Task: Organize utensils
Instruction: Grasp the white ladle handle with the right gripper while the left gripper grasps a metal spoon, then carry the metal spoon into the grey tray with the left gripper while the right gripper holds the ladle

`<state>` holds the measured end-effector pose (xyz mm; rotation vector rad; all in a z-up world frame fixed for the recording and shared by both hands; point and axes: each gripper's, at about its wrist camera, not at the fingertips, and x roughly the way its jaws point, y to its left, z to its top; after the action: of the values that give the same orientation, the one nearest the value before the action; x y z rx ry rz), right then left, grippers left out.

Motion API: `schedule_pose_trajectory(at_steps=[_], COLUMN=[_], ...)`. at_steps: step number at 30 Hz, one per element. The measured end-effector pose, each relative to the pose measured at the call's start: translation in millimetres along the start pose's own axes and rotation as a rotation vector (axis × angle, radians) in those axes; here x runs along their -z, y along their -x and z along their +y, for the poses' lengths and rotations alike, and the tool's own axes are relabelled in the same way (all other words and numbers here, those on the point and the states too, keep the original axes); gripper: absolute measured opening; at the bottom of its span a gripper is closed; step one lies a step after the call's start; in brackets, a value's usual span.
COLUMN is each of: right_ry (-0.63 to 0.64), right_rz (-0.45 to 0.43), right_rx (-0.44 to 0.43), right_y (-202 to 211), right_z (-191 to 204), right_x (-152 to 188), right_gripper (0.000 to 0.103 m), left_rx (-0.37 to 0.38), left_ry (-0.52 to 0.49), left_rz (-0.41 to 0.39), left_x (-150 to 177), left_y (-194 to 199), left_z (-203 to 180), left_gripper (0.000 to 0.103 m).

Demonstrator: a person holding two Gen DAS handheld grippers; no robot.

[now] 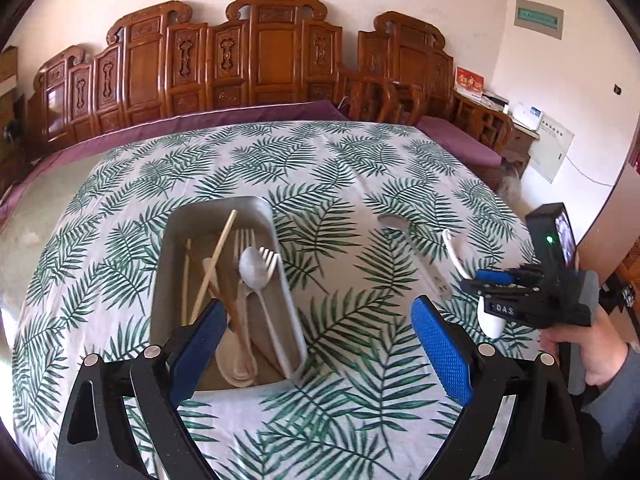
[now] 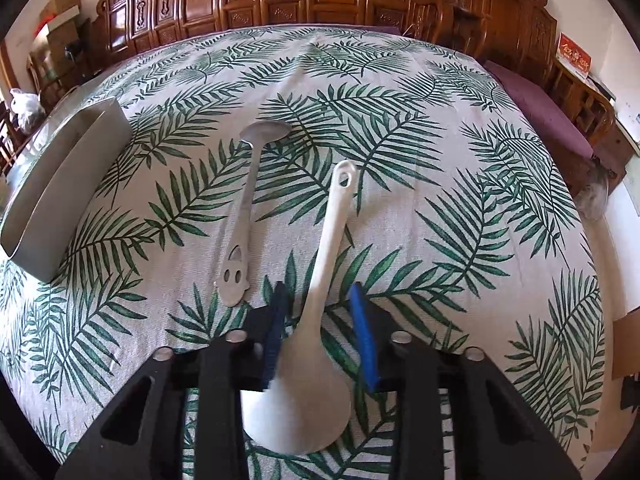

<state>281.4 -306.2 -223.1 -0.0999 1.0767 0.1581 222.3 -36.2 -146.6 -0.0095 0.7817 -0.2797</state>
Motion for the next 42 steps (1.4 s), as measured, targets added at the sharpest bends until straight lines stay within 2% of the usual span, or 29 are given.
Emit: schedule_pose_trajectory(at_steps=[1,5,8,10,13,26,30,37,42], right_ry=[0.002,0.026,0.034,0.036,0.042,-0.017,-0.019,-0.061,-0.069], right_rz=[0.009,0.021,0.014,0.001,-0.009,-0.072,-0.077,-0.089,-0.092], right_rx=[-0.010,-0.013,-0.046,-0.029,-0.057,-0.157,-0.166,-0.176,-0.173], right_y=[-0.9,-2.5,-3.3,-4.7,-6.1,-0.4,-0.1,3.6,4.1], right_z=[-1.5,-7.2,-14.6,-18.5,-25.6,-55.8,-58.5,-70.2,-72.0], right_x=[-2.0,-6.4,-7.9,-10.4,-16.6,-20.1,-20.3,-19.7,-19.0], right_gripper=[0.031,0.011,0.010,0.010,0.009,0.006,0.006,0.005,0.004], left_rx=[0.004,-0.003,-0.010,-0.017,0.003,-0.013,-0.019,-0.015,-0.022], left_ry=[0.001,-0.010,-0.020,-0.027,-0.006,-0.035,-0.034,-0.012,-0.025], left_rz=[0.004,0.025,0.048,0.059,0.079,0.134,0.166,0.228,0.220], left_x=[-0.1,0.7,1.8,1.3,-1.4,-31.0,-39.4,-44.1,-47.2], left_y=[-0.5,-7.8,-16.9,-24.0,-36.8,-127.9,-158.7,-194.9,-202.0], left_z=[-1.7,-14.7,-26.7,-36.8,-48.7,-96.5,-104.1,-105.6,-111.2], left_gripper=[0.090,0.090,0.090,0.090,0.090,0.089,0.078,0.048,0.041])
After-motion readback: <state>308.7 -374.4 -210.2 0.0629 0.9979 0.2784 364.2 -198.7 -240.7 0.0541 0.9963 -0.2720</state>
